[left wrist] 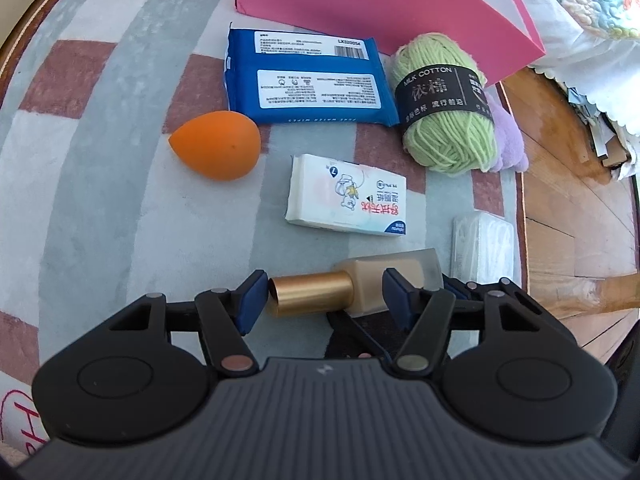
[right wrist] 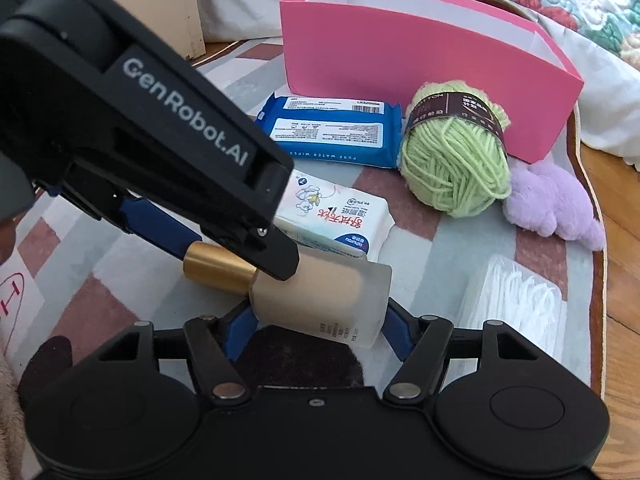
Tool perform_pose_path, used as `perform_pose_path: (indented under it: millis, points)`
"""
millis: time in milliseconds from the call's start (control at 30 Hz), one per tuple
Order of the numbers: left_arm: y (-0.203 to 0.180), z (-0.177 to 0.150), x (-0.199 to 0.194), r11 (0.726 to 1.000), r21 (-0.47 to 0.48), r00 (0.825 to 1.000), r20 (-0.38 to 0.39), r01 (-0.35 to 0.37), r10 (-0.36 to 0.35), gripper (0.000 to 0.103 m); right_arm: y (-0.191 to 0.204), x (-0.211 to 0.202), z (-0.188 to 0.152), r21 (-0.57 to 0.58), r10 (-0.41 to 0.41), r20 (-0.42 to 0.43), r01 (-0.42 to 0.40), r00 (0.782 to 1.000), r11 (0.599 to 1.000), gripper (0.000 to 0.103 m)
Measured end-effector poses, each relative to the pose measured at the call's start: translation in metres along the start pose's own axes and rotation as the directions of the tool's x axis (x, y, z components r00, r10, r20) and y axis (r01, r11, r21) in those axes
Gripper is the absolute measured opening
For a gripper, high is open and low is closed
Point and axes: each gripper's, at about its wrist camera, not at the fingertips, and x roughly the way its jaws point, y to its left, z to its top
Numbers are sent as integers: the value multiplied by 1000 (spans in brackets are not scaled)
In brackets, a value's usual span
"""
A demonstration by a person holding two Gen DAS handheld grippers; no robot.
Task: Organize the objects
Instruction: 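Lower the left tool and close it on the gold-capped foundation bottle, then carry the bottle with the left tool into the pink box and open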
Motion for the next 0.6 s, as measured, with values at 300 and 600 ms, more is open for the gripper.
perform_pose_path:
  millis: [300, 600]
  points:
    - [-19, -10, -15, 999, 53, 1000, 12, -12, 12, 61, -4, -17, 2, 6, 12, -14, -11, 1000, 1000, 71]
    - [-46, -20, -53, 993, 105, 995, 91, -51, 42, 61, -5, -51, 15, 22, 24, -8, -24, 1000, 999, 71]
